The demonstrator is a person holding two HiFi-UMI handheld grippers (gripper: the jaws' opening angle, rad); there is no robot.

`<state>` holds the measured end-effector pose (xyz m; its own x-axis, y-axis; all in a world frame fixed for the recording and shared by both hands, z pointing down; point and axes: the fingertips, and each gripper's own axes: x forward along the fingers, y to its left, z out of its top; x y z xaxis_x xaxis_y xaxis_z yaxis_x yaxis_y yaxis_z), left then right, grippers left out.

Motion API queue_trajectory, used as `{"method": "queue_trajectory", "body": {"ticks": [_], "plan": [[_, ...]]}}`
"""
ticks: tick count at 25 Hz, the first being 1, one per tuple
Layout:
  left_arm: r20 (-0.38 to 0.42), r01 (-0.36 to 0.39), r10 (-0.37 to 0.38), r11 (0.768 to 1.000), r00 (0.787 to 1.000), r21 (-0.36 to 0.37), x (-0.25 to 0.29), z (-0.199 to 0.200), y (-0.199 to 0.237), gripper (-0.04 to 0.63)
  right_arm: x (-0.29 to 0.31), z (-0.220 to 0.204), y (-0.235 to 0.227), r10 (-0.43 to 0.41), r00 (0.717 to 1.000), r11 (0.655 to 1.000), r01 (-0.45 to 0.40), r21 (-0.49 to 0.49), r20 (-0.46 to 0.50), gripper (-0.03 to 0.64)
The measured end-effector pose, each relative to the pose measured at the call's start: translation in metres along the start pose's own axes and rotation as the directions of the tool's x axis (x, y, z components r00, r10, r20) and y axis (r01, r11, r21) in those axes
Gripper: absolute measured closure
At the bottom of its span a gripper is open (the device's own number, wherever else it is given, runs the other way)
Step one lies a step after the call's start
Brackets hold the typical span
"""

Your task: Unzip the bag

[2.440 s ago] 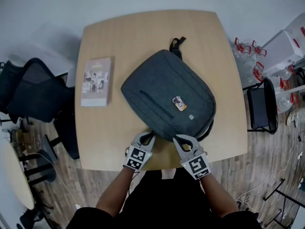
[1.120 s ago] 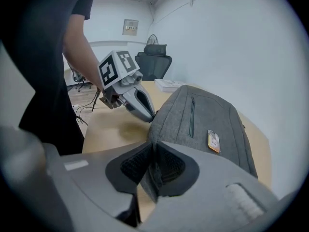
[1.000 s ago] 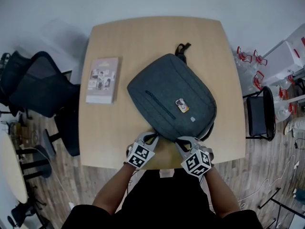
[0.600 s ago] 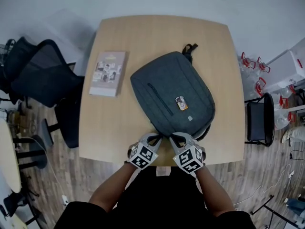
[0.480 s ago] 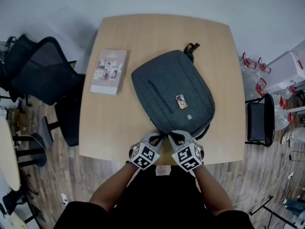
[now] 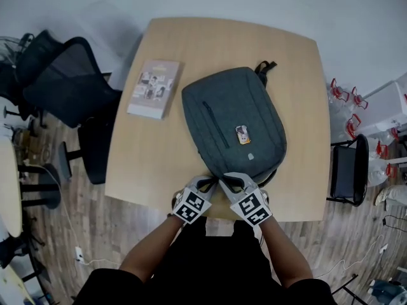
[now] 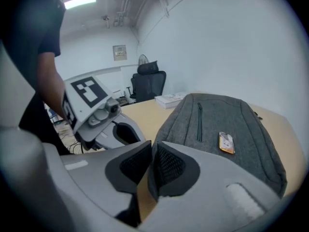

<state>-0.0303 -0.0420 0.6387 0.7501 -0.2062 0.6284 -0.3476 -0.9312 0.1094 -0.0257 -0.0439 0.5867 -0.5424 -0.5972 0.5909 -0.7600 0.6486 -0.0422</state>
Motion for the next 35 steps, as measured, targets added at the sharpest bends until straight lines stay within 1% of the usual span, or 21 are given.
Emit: {"method": "queue_trajectory", "body": {"ticks": [1,2,4,6,8,11,13,14,15,17,19,21,22,23,28,31,35], "plan": [[0.001,-0.009,0.009,1.000,1.000,-0.006,-0.001,0.001,0.000,0.568,-0.007,0.002,0.003,0.031,0.999,0.998,-0.030,-0.053,0.017,0.569],[-0.001,-0.022,0.022,1.000,1.000,-0.010,-0.002,0.001,0.001,0.568,-0.014,0.000,0.004,0.053,0.998,0.992,-0.051,-0.112,0.019,0.547],[-0.006,-0.048,0.048,0.999,0.999,-0.019,-0.004,0.000,0.004,0.568,-0.028,-0.011,-0.002,0.070,0.997,0.973,-0.071,-0.219,-0.014,0.514],[-0.002,-0.065,0.065,0.997,0.998,-0.036,-0.003,0.001,0.003,0.568,-0.040,-0.028,-0.014,0.072,0.995,0.946,-0.090,-0.310,-0.068,0.472],[-0.004,-0.085,0.085,0.995,0.996,-0.051,-0.003,0.001,0.004,0.568,-0.051,-0.044,-0.027,0.072,0.988,0.906,-0.122,-0.405,-0.136,0.445],[-0.012,-0.118,0.118,0.991,0.993,-0.067,-0.003,0.001,0.007,0.568,-0.061,-0.067,-0.041,0.081,0.966,0.835,-0.201,-0.512,-0.246,0.432],[-0.016,-0.138,0.138,0.987,0.990,-0.078,-0.002,0.000,0.008,0.568,-0.062,-0.078,-0.048,0.076,0.952,0.795,-0.238,-0.558,-0.298,0.433],[-0.019,-0.147,0.146,0.986,0.989,-0.083,-0.002,0.000,0.008,0.569,-0.061,-0.081,-0.050,0.074,0.949,0.786,-0.246,-0.568,-0.307,0.460],[-0.023,-0.156,0.154,0.984,0.988,-0.088,-0.002,-0.001,0.008,0.569,-0.059,-0.082,-0.049,0.078,0.949,0.787,-0.247,-0.565,-0.307,0.525],[-0.033,-0.178,0.176,0.980,0.984,-0.089,-0.002,-0.003,0.008,0.569,-0.057,-0.081,-0.049,0.089,0.954,0.819,-0.233,-0.525,-0.285,0.551],[-0.049,-0.213,0.210,0.976,0.976,-0.056,-0.005,-0.003,0.008,0.569,-0.057,-0.076,-0.049,0.093,0.963,0.856,-0.207,-0.473,-0.252,0.566],[-0.066,-0.237,0.237,0.971,0.969,-0.001,-0.008,0.000,0.004,0.569,-0.055,-0.071,-0.048,0.097,0.969,0.877,-0.191,-0.441,-0.227,0.578],[-0.071,-0.244,0.244,0.970,0.967,0.013,-0.009,0.002,0.002,0.569,-0.053,-0.069,-0.048,0.099,0.970,0.883,-0.188,-0.431,-0.221,0.582],[-0.073,-0.250,0.250,0.968,0.965,0.012,-0.009,0.002,0.000,0.568,-0.052,-0.067,-0.047,0.101,0.971,0.888,-0.187,-0.420,-0.217,0.583],[-0.084,-0.276,0.271,0.960,0.959,-0.053,-0.012,0.001,-0.007,0.568,-0.043,-0.061,-0.041,0.102,0.972,0.909,-0.178,-0.376,-0.213,0.586],[-0.098,-0.285,0.278,0.955,0.956,-0.077,-0.013,0.002,-0.010,0.568,-0.037,-0.057,-0.038,0.099,0.972,0.912,-0.174,-0.371,-0.212,0.589],[-0.101,-0.280,0.269,0.952,0.958,-0.121,-0.012,0.002,-0.021,0.567,-0.032,-0.056,-0.034,0.097,0.975,0.914,-0.166,-0.370,-0.199,0.589]]}}
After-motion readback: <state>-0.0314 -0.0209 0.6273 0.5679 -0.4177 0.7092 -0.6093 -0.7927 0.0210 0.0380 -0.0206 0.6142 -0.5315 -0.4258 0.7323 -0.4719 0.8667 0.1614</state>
